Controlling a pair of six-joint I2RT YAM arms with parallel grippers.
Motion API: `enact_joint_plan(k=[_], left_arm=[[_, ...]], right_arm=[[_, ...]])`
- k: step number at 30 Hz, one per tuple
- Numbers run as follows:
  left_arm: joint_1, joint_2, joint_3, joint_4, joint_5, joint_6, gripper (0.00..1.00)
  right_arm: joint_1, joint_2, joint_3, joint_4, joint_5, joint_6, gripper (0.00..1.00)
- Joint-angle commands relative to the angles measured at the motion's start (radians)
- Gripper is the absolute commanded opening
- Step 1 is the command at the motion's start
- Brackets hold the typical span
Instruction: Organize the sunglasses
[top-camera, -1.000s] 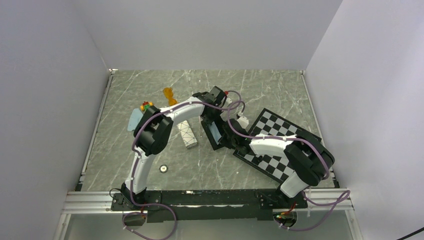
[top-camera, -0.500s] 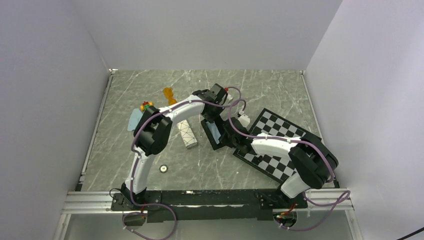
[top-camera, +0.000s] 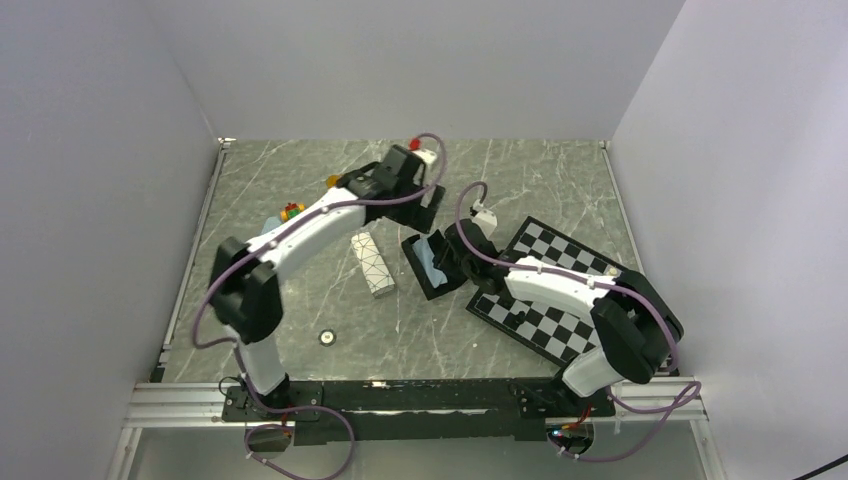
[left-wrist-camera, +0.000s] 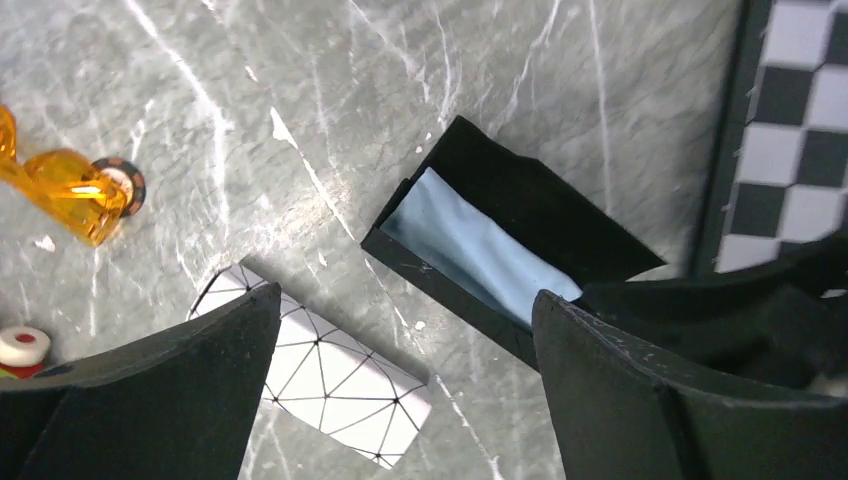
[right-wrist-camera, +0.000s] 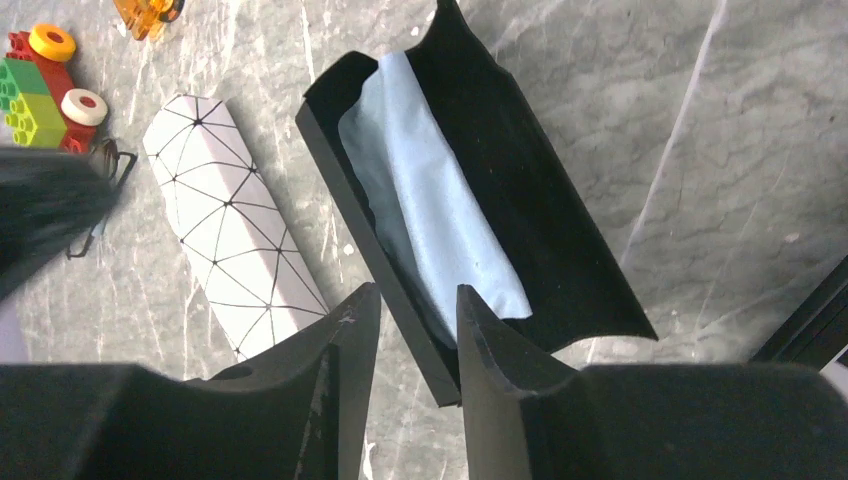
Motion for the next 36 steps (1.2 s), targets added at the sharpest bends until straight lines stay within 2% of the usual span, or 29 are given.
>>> enact_joint_plan(k=[1,4,7,11,14,20,26,30,36], left_arm=[[0.079,-0.178,-0.153,0.113,0.057,-0.188,0.99],[0.121,-0.303,-0.312,0.205,0.067,-0.254,0.99],[0.159,-0.437,-0.457,0.252,0.005,-0.321,0.99],[0.233,-0.612,-0.654,0.315,-0.042,-0.377,0.99],[0.32,-0.69,-0.736,0.31,-0.041,-0.414,0.99],[0.473,-0.769,-0.844,0.31,-0.024,-0.446,0.99],[0.598,-0.784,-0.934,0.38,0.029,-0.493,0.99],[0.647,-0.77,-0.948,0.394,0.038,-0.518,0.99],[0.698,-0.746,-0.933,0.404,0.005,-0.557,0.98]], right_arm=[[-0.026,0.013,0.064,0.005,-0.011,-0.082,0.37],[-0.048,0.058,0.109,0.004,-0.058,-0.115,0.3],[-0.054,0.112,0.149,0.01,-0.097,-0.128,0.23],[-0.058,0.192,0.199,0.015,-0.145,-0.141,0.2],[-0.063,0.254,0.233,0.012,-0.171,-0.139,0.15],[-0.065,0.348,0.286,0.005,-0.182,-0.144,0.13],[-0.064,0.397,0.3,0.001,-0.195,-0.145,0.12],[-0.064,0.361,0.287,0.011,-0.2,-0.151,0.14],[-0.065,0.192,0.254,-0.025,-0.117,-0.188,0.3]])
